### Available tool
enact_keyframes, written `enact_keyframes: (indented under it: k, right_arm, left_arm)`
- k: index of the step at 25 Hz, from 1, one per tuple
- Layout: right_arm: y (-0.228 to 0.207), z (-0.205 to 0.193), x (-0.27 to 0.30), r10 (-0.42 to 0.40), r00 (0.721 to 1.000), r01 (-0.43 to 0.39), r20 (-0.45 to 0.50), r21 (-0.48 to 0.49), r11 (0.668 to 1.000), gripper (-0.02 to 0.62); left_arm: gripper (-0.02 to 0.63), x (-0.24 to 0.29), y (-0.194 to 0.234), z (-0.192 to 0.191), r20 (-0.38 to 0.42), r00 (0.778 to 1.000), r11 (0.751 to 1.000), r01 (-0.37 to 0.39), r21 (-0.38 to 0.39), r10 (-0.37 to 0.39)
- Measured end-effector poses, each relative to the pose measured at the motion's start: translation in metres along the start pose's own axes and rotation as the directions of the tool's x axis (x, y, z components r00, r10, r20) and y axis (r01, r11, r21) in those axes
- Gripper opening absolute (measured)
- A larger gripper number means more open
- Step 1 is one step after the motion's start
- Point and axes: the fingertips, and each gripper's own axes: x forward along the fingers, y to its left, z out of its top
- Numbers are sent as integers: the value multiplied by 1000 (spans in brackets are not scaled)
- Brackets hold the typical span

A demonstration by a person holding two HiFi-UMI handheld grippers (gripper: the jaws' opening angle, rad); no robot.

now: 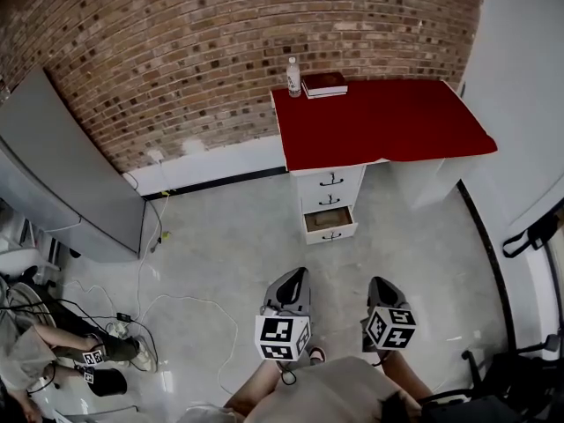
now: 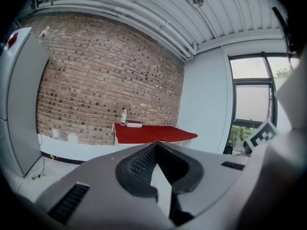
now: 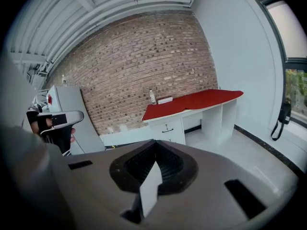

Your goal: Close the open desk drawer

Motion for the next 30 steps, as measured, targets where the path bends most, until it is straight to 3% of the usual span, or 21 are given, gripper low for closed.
enact_keyframes:
  k: [10,30]
  right_arm:
    - [-7,16,48,-16,999,16,-33,-1,1000,-2]
    - [28,98,204,-47,999,48,-7,53,997,-2]
  left_arm:
    - [8,49,20,4,-35,999,1000,27,11,-27]
    - [8,202,131,45,-84,987,990,138,-23,-139]
